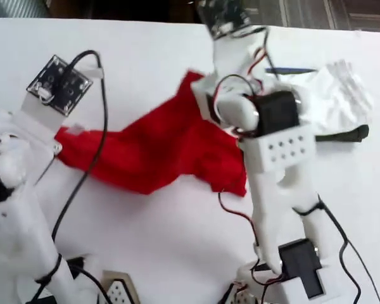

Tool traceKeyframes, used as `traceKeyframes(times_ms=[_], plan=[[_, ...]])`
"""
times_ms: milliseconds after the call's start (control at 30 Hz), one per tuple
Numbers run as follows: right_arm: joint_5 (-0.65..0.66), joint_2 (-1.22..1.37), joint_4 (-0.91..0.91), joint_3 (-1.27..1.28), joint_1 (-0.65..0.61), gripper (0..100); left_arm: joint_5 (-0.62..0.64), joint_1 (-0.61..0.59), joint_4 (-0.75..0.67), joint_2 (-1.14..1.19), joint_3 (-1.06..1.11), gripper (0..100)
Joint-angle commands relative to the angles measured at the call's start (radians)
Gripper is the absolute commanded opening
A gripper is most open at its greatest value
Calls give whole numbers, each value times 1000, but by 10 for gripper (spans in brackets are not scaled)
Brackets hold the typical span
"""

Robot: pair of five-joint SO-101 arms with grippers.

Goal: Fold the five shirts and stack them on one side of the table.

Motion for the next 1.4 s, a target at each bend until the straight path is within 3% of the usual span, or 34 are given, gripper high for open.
traceKeyframes(times_ms=[0,167,333,400,567,700,867,1100,1233,1367], plan=[[0,-15,39,135,-22,21,-74,-55,5,-17,154,28],[112,-82,131,311,-151,21,-92,-81,-83,-17,363,28],[249,-317,174,517,-269,22,-98,-91,-120,-17,478,28],[285,-418,174,586,-245,50,-100,-95,-135,-17,504,28],[347,-602,170,644,-76,224,-100,-126,-192,-17,545,28],[351,-680,108,646,12,239,-100,-132,-210,-15,553,28],[229,-618,-61,806,-39,239,-94,-132,-210,-17,553,28],[218,-338,-217,971,-223,227,-92,-132,-210,-17,553,28],[218,-236,-266,971,-246,163,-92,-132,-210,-12,555,28],[218,-171,-289,971,-239,159,-92,-132,-218,-12,555,28]])
